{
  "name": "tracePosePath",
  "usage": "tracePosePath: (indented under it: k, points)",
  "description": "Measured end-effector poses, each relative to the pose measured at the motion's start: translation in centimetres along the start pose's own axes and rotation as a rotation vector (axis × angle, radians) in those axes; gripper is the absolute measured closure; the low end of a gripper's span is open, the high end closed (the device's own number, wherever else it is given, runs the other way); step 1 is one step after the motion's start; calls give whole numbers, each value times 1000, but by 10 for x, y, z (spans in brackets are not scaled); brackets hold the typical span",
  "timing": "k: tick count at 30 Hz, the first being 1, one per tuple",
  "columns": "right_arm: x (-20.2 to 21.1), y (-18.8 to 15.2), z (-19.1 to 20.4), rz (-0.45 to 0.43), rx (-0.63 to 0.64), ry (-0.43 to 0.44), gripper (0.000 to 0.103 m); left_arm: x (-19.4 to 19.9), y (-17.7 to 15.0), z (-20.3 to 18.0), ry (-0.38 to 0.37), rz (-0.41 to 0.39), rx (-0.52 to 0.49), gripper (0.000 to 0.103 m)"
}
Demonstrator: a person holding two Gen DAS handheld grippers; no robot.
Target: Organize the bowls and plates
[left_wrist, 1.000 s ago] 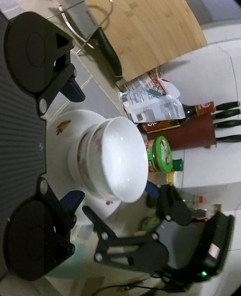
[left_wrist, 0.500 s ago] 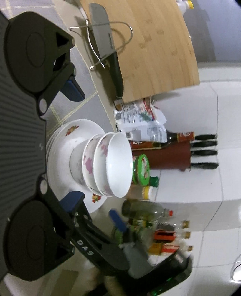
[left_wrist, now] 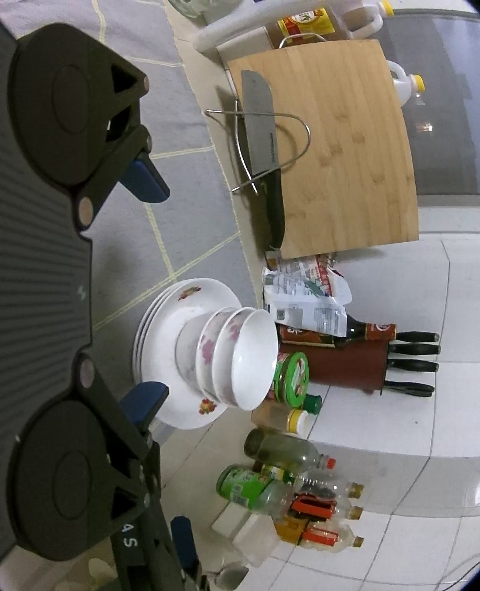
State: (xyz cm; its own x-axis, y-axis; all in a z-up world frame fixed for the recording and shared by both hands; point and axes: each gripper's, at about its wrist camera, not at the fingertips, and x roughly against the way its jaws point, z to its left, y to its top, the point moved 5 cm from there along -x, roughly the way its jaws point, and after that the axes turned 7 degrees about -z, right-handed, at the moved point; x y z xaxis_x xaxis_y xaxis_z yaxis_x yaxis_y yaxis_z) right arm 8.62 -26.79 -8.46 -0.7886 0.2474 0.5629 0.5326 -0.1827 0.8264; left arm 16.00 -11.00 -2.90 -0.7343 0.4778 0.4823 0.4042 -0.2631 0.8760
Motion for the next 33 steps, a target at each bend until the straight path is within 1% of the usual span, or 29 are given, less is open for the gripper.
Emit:
tracePosePath:
  k: [4, 9, 19, 33]
  points:
    - [19, -3, 5, -22, -18, -4, 0, 15, -2, 3, -6, 17, 14, 1]
    - [33, -3, 11, -48, -12, -7, 0, 24, -3, 8, 21, 28, 26, 1]
    - [36, -1, 15, -53, -5, -1, 0, 28, -3, 13, 60, 46, 33, 1]
    - [42, 0, 12, -60, -7, -16, 0, 31, -1, 10, 63, 42, 28, 1]
